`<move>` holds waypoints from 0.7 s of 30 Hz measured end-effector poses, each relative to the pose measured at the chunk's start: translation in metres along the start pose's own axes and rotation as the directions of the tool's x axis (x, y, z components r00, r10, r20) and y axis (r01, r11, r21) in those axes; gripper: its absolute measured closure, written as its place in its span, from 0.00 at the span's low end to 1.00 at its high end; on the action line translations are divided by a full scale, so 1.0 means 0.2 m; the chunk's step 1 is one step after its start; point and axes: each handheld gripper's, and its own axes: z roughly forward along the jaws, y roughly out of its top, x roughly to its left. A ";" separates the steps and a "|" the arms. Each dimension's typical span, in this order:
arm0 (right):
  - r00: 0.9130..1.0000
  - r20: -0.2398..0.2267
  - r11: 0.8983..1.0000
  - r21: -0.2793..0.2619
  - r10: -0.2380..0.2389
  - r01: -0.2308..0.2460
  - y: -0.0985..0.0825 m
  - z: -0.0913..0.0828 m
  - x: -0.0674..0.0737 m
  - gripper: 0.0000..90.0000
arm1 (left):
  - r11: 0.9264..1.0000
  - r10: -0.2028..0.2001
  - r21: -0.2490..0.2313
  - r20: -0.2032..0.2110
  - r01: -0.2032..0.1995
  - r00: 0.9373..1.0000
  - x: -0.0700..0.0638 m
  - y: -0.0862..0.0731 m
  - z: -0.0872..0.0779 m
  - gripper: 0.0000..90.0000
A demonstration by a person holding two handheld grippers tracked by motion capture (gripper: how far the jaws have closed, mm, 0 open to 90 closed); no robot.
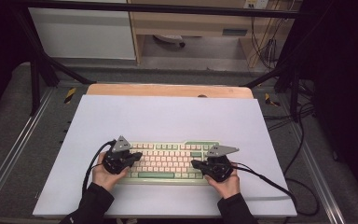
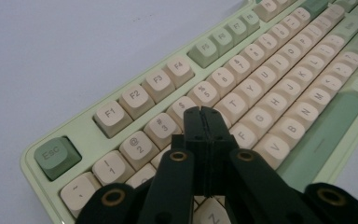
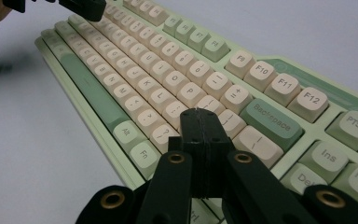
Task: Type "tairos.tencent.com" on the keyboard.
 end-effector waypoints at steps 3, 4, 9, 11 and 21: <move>1.000 0.000 1.000 0.002 -0.001 0.001 0.00 0.00 0.00 1.00 | 1.000 0.000 0.006 -0.004 0.000 1.000 0.00 0.00 0.02 1.00; 1.000 0.000 1.000 0.002 -0.001 0.001 0.00 0.00 0.00 1.00 | 1.000 0.000 0.009 -0.005 0.000 1.000 0.00 0.00 0.03 1.00; 1.000 -0.001 1.000 0.000 0.000 0.000 0.00 0.00 0.00 1.00 | 1.000 0.003 0.014 -0.005 -0.002 1.000 0.00 0.00 0.04 1.00; 1.000 -0.001 1.000 0.002 -0.001 0.001 0.00 0.00 0.00 1.00 | 1.000 0.006 0.018 -0.005 -0.006 1.000 0.00 0.00 0.05 1.00; 1.000 0.000 1.000 0.001 -0.002 0.002 0.00 0.00 0.00 1.00 | 1.000 0.013 0.019 -0.002 -0.013 1.000 -0.01 -0.01 0.06 1.00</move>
